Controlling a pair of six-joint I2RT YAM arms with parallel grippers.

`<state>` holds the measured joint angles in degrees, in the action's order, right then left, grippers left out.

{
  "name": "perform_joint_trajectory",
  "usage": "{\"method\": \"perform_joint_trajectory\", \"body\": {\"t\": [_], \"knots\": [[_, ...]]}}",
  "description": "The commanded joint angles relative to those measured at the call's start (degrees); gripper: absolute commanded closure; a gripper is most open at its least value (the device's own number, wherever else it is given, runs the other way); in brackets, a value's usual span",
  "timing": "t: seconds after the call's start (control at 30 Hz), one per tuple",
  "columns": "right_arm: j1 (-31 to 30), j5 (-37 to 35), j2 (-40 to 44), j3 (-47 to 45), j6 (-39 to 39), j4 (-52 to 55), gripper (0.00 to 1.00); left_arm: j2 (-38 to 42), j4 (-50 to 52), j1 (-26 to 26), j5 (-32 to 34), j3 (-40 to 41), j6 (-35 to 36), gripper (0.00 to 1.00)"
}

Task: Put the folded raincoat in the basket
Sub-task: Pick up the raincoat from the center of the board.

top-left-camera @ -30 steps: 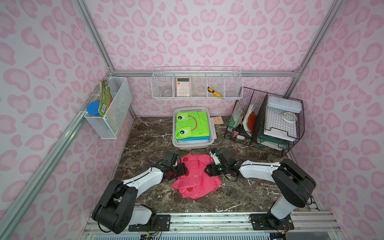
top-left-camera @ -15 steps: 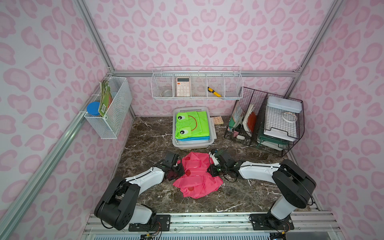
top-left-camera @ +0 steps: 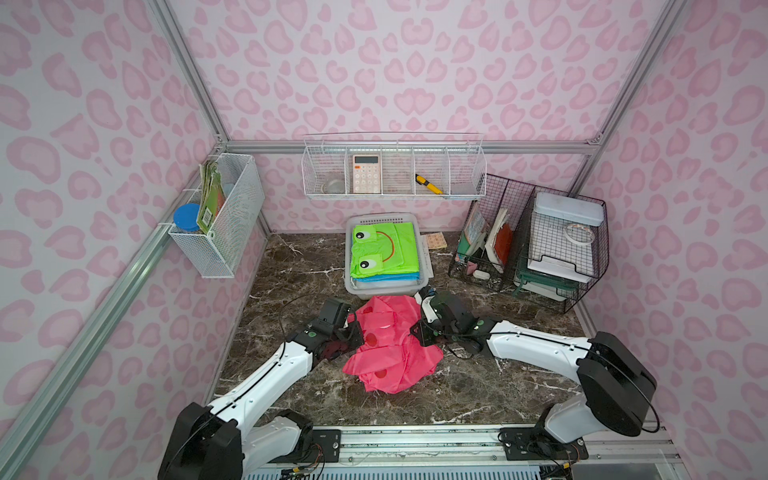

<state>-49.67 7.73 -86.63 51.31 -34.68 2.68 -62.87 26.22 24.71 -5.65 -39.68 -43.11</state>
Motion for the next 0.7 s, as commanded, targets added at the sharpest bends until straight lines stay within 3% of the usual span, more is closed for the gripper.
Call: {"method": "perform_joint_trajectory", "body": {"t": [0.0, 0.27, 0.47, 0.67], "knots": [[0.25, -1.49, 1.44, 2.55, 1.56, -0.13, 0.83, 2.65, 6.33, -0.01, 3.14, -3.37, 1.85, 1.00], [2.96, -1.83, 0.19, 13.88, 5.17, 0.32, 0.83, -0.55, 9.37, -0.27, 7.74, -17.50, 6.12, 1.00], [5.99, -0.81, -2.96, 24.04, 7.11, 2.03, 0.82, -5.95, 9.06, -2.18, 7.38, -28.83, 8.35, 1.00], [8.00, 1.21, -4.96, 30.11, 6.83, 2.59, 0.82, -8.84, 4.16, -3.97, 6.09, -32.30, 9.06, 1.00]]}}
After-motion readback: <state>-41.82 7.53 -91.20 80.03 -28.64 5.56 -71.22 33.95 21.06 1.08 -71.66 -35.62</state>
